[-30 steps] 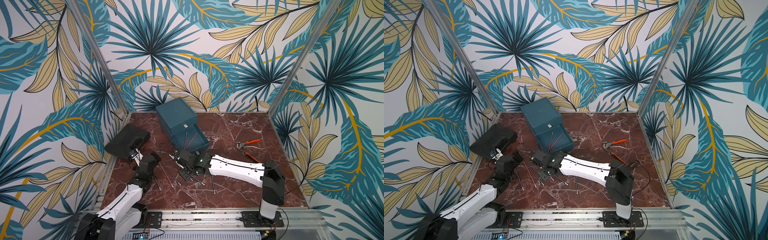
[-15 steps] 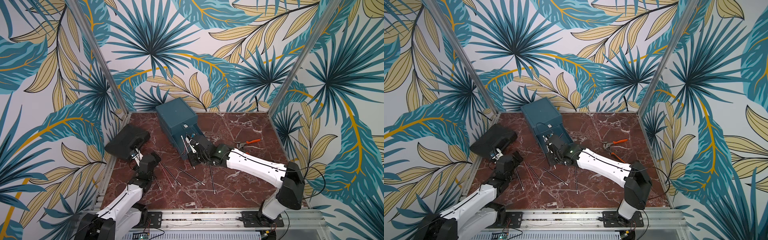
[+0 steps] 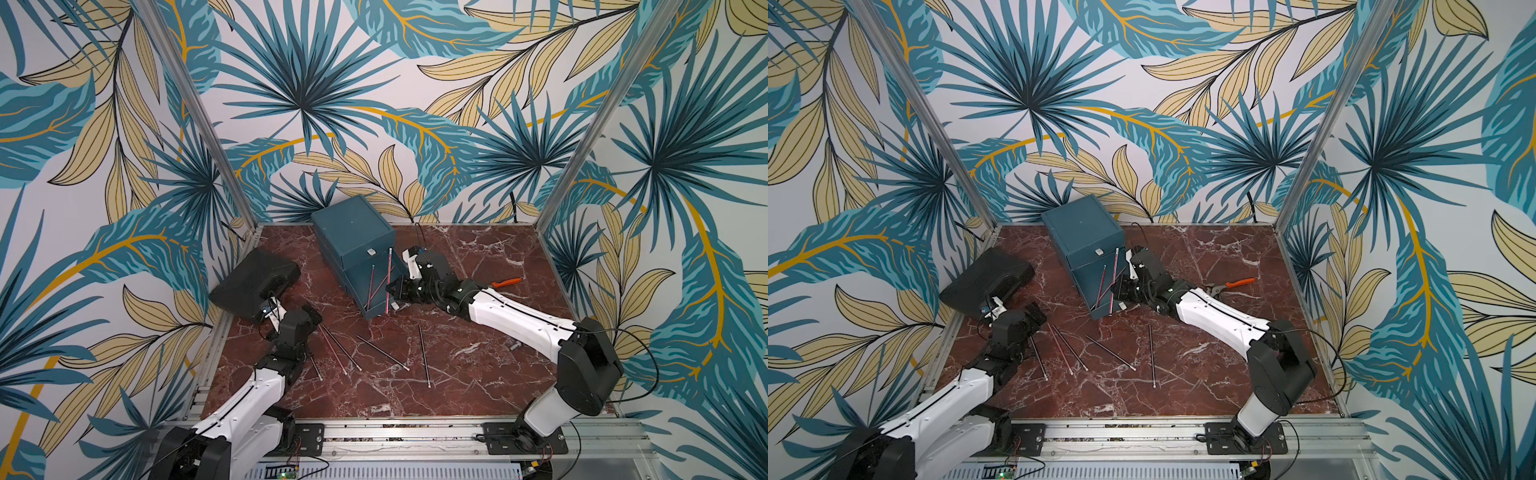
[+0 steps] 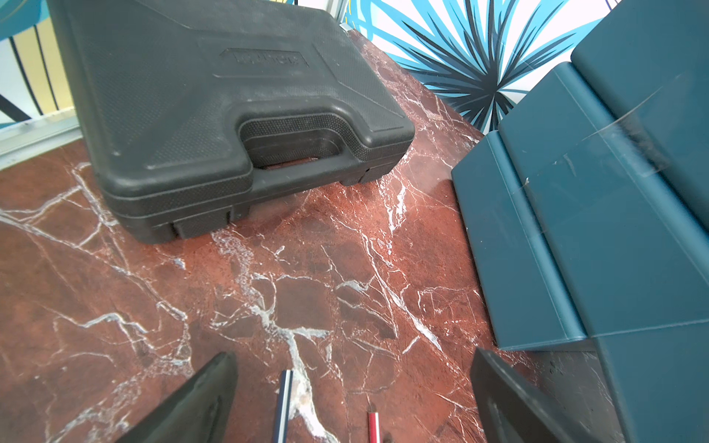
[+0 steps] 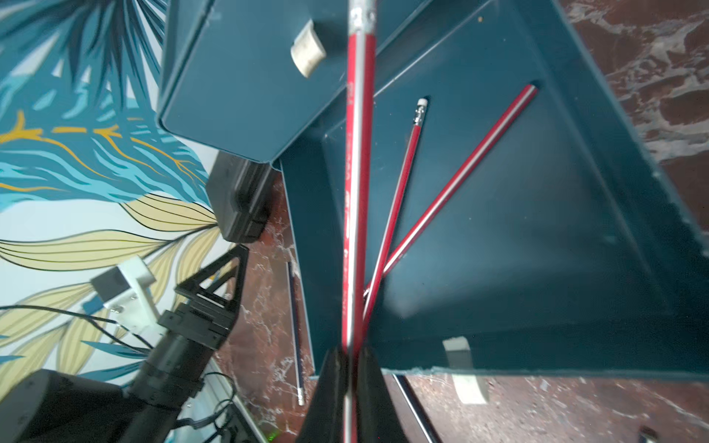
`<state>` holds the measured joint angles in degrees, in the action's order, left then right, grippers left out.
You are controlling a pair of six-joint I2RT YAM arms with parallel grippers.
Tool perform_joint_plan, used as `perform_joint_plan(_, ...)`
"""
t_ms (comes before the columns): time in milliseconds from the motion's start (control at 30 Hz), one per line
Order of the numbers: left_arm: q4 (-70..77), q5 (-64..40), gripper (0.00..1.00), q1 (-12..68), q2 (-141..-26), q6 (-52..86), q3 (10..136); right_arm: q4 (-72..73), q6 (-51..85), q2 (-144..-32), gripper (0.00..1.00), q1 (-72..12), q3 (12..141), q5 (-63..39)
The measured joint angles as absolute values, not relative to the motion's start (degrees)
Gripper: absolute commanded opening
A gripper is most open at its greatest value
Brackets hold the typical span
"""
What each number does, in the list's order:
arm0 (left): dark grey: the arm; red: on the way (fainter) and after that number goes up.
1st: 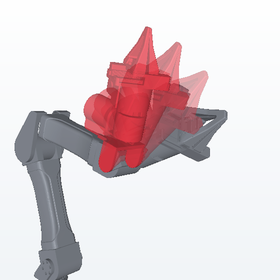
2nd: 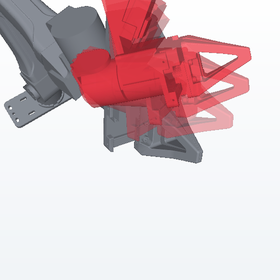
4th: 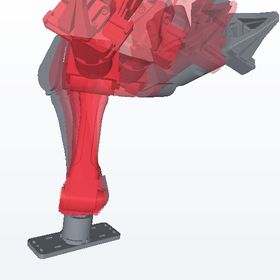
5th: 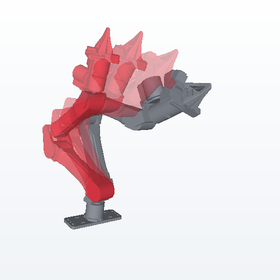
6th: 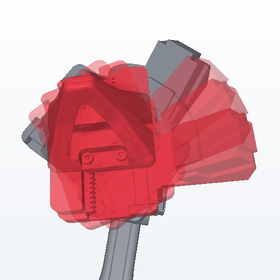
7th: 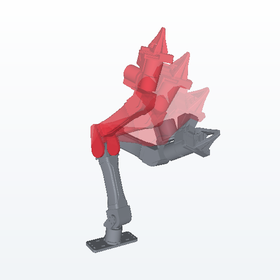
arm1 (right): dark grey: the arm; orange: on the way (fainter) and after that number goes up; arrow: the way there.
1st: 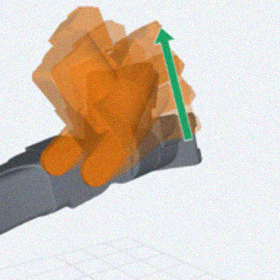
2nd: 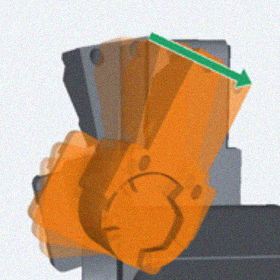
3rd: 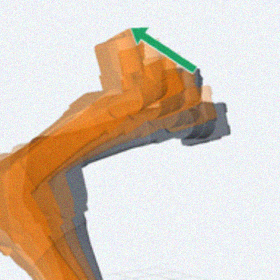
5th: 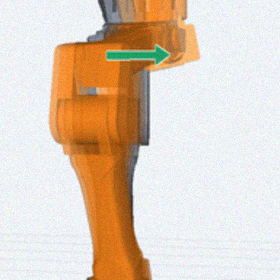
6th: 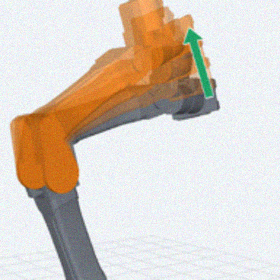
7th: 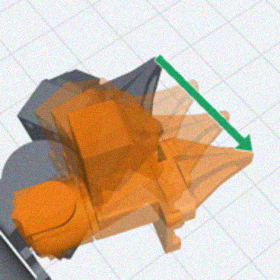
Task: Please place the pencils in the drawer according to their color
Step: Place the pencil in the drawer.
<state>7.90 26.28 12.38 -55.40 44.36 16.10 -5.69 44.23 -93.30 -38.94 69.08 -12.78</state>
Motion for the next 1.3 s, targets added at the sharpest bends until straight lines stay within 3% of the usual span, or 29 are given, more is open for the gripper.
perform_joint_plan(467, 7.9, 25.7, 1.0, 12.4, -55.4, 44.2, 16.1, 6.5, 54.9, -98.0, 0.0, -37.2, 68.9, -17.5)
perform_joint_plan(1300, 8.3, 23.3, 1.0, 12.4, -55.9, 43.9, 16.1, 1.2, 54.6, -105.8, 0.03, -37.2, 77.0, -15.6)
